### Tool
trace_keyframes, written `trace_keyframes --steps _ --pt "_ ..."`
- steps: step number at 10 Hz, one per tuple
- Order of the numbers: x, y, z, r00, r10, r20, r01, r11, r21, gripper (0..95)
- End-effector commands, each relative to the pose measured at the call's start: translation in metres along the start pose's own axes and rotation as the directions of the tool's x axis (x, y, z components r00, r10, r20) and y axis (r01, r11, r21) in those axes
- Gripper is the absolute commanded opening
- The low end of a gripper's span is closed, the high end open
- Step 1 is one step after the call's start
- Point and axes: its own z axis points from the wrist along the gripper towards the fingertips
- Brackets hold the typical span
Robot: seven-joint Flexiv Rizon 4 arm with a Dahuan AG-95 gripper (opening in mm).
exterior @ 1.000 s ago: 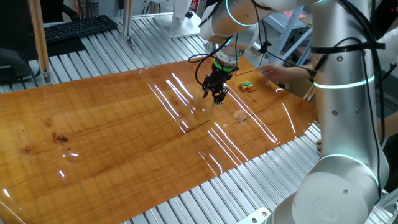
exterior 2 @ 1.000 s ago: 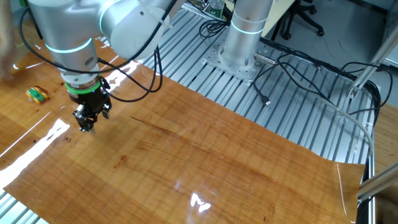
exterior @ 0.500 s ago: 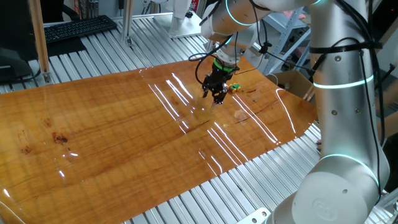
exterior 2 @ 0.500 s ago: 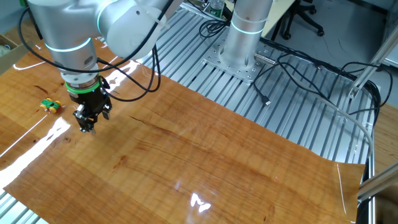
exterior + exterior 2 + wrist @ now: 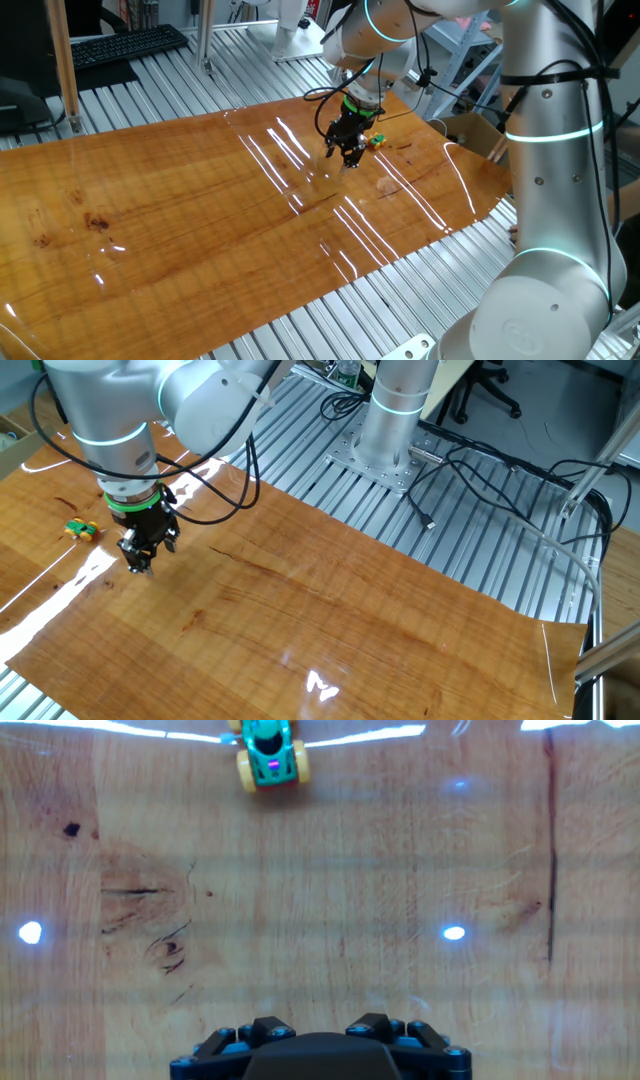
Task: Grasp the moving object
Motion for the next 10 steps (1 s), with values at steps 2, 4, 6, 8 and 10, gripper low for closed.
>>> trace_keyframes --steps 2,4,6,8,10 --pt "0.0001 -0.0007 -0.0009 1.000 -0.002 0.003 0.002 1.000 0.001 57.0" --pt "0.0001 -0.0007 -0.0009 1.000 -0.003 0.002 0.003 1.000 0.000 57.0" --pt "0.0001 -0.0007 -0.0009 1.000 -0.008 0.001 0.008 1.000 -0.002 57.0" --pt "0.0001 -0.0007 -0.0009 1.000 -0.018 -0.001 0.018 1.000 -0.002 57.0" --pt "0.0001 -0.0007 -0.0009 1.000 -0.018 0.001 0.018 1.000 -0.002 57.0"
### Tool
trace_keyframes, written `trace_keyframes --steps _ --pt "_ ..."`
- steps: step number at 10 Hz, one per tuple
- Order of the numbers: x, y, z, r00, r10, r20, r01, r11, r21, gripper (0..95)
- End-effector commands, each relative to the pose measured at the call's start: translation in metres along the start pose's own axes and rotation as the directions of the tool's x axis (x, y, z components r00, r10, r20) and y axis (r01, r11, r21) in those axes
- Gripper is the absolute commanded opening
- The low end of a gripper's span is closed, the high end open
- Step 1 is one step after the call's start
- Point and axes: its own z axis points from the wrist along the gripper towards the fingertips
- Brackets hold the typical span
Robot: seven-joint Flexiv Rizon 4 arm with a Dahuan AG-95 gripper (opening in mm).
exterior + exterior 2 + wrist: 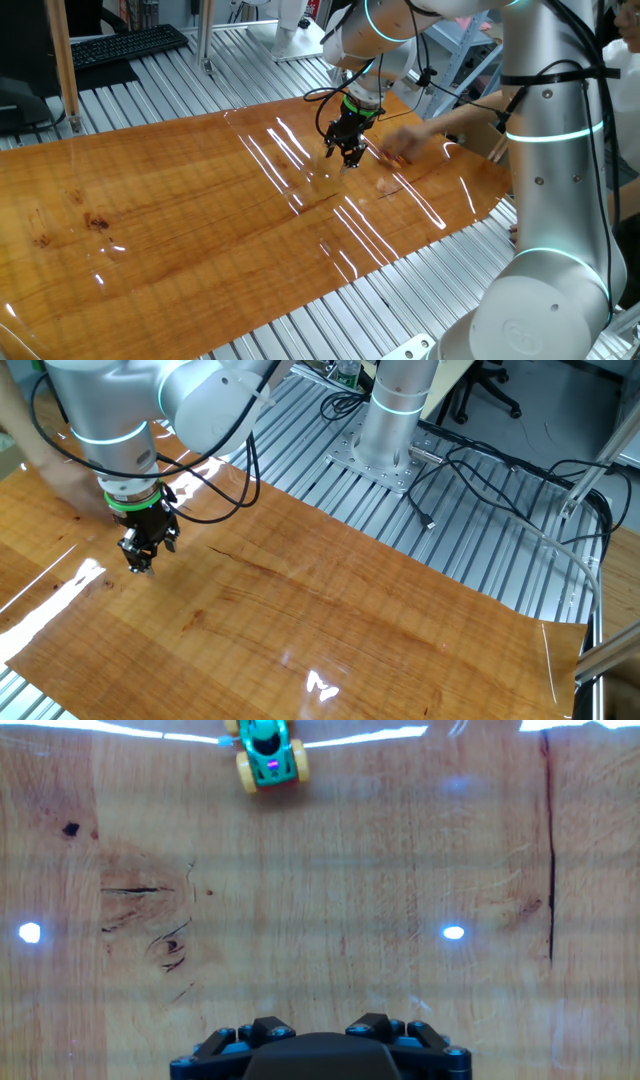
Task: Grasp the moving object
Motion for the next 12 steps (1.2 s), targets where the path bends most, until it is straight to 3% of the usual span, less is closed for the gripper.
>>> trace_keyframes --steps 1,7,11,12 --pt "0.0001 0.0001 0.0002 1.000 0.001 -0.003 -0.001 1.000 -0.001 57.0" --pt "0.0003 0.0001 0.0002 1.000 -0.011 -0.004 0.011 1.000 -0.002 57.0" --pt "0.0080 0.0030 -0.0009 1.000 -0.009 0.006 0.009 1.000 0.000 57.0" --pt "0.0083 0.0036 -0.0012 1.000 -0.010 0.014 0.010 1.000 -0.001 76.0"
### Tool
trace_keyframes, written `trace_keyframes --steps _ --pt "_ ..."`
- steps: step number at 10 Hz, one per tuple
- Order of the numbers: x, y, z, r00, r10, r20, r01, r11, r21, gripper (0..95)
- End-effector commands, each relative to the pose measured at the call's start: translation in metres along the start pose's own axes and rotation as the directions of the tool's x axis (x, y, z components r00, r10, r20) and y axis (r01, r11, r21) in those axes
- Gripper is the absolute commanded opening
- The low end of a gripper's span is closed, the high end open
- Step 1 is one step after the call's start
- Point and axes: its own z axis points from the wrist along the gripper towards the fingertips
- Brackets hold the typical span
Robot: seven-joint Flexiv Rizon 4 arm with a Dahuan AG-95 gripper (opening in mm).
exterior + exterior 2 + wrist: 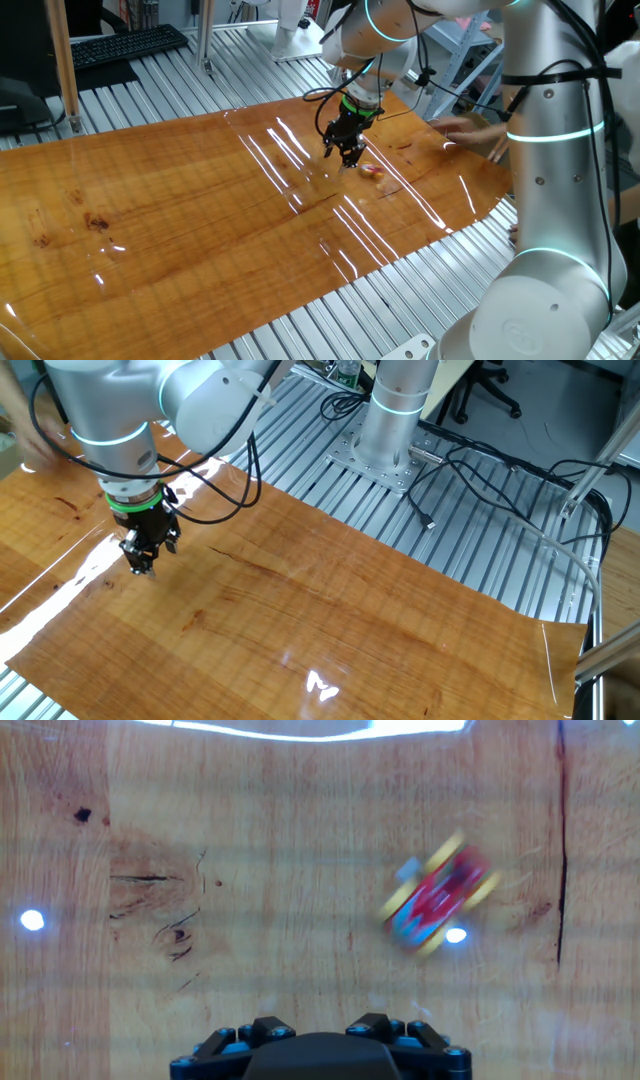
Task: Grasp the moving object
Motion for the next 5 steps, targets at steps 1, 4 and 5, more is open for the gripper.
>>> trace_keyframes --steps 1,4,5 --pt "0.000 -0.001 0.000 1.000 -0.002 0.007 0.002 1.000 -0.019 76.0" --pt "0.002 -0.013 0.013 0.975 -0.182 0.130 0.183 0.983 0.001 0.0" --pt "0.009 -0.010 0.012 0.985 -0.139 0.105 0.140 0.990 0.003 0.0"
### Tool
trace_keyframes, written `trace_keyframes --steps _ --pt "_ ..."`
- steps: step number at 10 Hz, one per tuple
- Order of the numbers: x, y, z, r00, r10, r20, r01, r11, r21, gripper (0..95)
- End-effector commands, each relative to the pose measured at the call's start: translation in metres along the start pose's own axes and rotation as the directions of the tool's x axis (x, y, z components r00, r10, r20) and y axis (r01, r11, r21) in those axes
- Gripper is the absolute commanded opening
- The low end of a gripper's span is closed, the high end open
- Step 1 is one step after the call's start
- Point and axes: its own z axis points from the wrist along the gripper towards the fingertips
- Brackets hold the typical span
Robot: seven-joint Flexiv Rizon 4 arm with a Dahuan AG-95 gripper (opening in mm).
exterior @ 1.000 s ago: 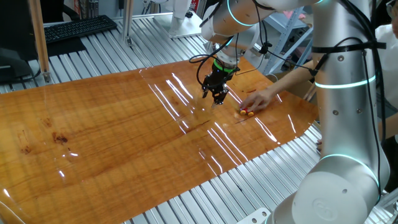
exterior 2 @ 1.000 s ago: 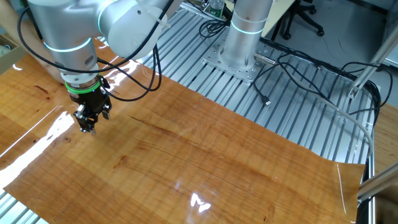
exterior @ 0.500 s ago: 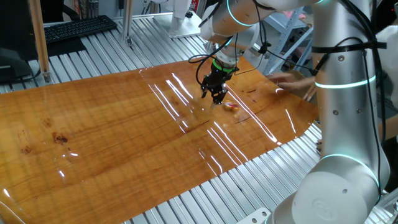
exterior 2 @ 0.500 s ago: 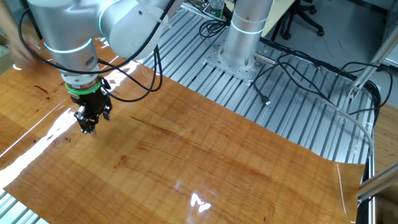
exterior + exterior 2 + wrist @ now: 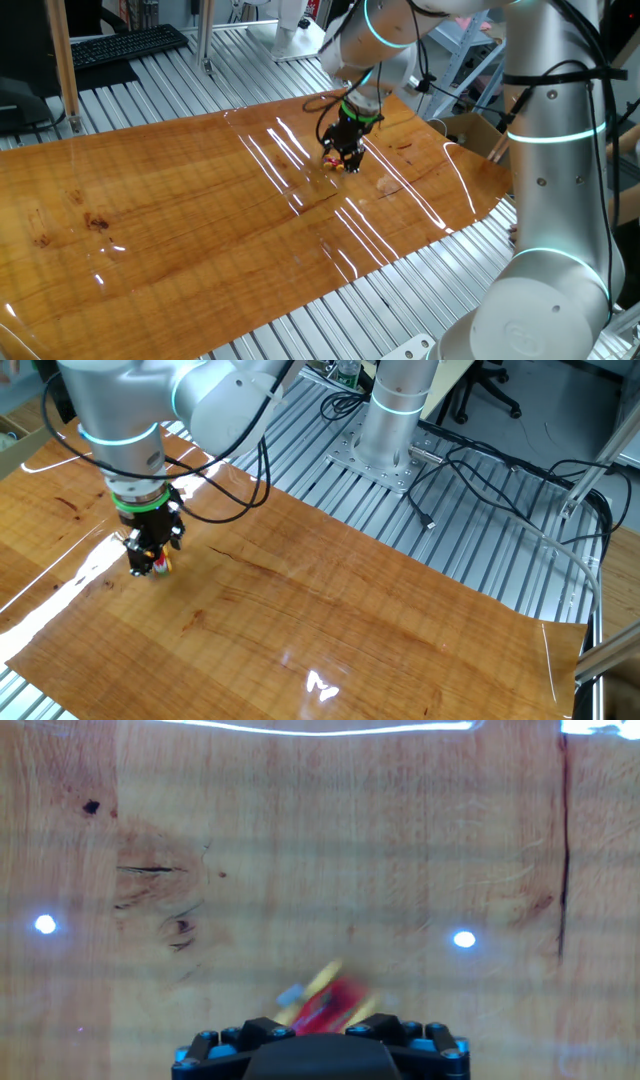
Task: Grasp the moving object
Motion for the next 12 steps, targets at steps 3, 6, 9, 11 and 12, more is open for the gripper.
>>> trace_keyframes --steps 3,6,9,11,12 --pt "0.034 0.011 -0.027 0.998 -0.057 0.028 0.053 0.991 0.123 0.0" --pt "0.048 0.015 -0.029 0.996 -0.077 0.043 0.070 0.989 0.131 0.0" --pt "0.066 0.018 -0.036 0.995 -0.091 0.048 0.083 0.986 0.148 0.0" --pt "0.079 0.021 -0.043 0.991 -0.128 0.040 0.120 0.980 0.160 0.0" --pt "0.090 0.024 -0.049 0.984 -0.174 0.021 0.168 0.971 0.172 0.0"
